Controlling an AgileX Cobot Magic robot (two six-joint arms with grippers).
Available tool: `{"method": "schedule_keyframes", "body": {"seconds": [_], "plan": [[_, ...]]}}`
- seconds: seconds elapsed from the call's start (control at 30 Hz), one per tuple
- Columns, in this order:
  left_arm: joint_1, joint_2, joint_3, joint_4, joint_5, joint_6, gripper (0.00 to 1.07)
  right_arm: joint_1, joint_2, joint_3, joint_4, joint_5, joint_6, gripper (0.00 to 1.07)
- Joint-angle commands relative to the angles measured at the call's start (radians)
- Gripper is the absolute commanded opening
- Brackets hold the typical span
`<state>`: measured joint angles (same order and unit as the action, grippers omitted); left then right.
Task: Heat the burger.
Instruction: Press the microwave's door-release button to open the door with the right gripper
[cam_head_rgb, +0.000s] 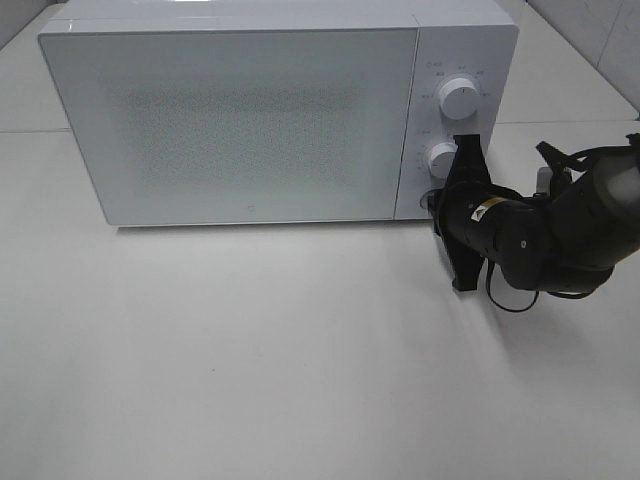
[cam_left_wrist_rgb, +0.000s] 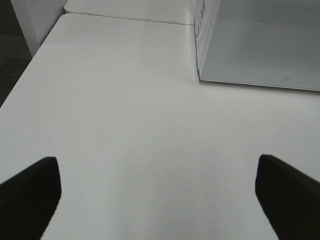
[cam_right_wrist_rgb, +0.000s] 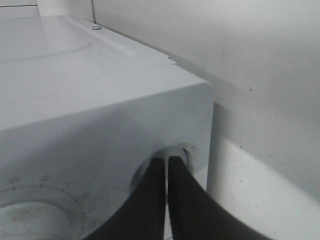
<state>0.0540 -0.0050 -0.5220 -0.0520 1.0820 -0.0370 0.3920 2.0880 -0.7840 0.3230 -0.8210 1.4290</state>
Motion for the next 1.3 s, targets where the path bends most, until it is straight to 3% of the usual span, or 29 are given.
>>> {"method": "schedule_keyframes", "body": {"seconds": [0.03, 0.47, 0.6, 0.9, 1.3], "plan": [[0.003, -0.004, 0.003, -0.005, -0.013, 0.001, 0.98, -0.008, -0.008, -0.024, 0.041, -0.175, -0.044, 0.00], [0.003, -0.004, 0.003, -0.005, -0.013, 0.001, 0.98, -0.008, -0.008, -0.043, 0.154, -0.314, -0.100, 0.00], [0.003, -0.004, 0.003, -0.005, -0.013, 0.001, 0.98, -0.012, -0.008, -0.095, 0.194, -0.346, -0.147, 0.00], [0.003, -0.004, 0.003, -0.005, -0.013, 0.001, 0.98, -0.032, 0.028, -0.188, 0.170, -0.377, -0.182, 0.00], [0.003, -0.004, 0.003, -0.005, -0.013, 0.001, 0.98, -0.029, 0.027, -0.177, 0.150, -0.372, -0.155, 0.00]]}}
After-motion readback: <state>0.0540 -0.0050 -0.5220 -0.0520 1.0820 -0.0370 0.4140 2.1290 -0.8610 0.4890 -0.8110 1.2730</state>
